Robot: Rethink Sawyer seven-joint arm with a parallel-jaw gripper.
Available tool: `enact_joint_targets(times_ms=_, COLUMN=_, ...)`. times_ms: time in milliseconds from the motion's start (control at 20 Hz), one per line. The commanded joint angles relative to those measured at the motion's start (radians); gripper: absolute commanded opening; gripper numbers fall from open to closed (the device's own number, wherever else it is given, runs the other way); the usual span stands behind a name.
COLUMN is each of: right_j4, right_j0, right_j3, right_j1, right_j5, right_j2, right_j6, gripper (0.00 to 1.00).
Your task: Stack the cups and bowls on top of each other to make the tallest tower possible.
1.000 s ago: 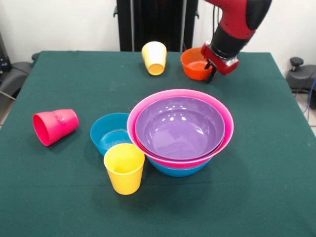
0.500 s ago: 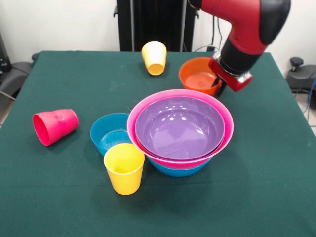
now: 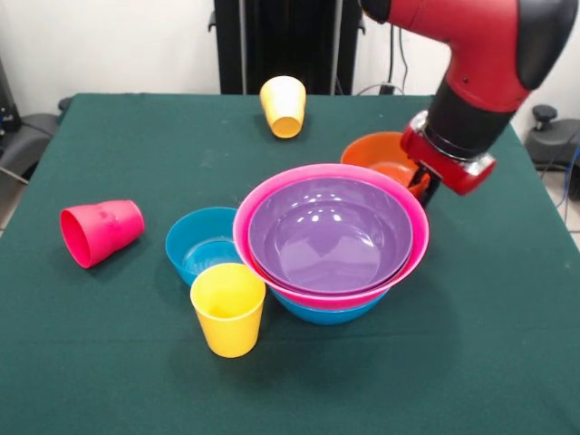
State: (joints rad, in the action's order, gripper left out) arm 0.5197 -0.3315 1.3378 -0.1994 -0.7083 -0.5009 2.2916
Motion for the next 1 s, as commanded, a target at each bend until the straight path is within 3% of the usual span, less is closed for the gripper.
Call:
enact_joint_targets(times_ms=50, right_j4=0.001, right_j0=-0.011, right_j3=-0.133, right_j1=-0.069, right_j5=-0.284, right_j2=0.042, right_j6=0.264, gripper=0.0)
enact_joint_targets(times_ms=550, right_j4=0.028, right_j0=-0.015, right_j3=-0.071, right_j1=-0.234, right_j5=-0.406, right_j2=0.088, right_j6=0.233, gripper=0.0)
enact_joint_targets(times_ms=1000, right_j4=-0.034, right_j0=0.073, right_j3=-0.159, right_j1=-0.257, right_j5=-0.525, right_j2=0.089, right_j6=0.121, gripper=0.0)
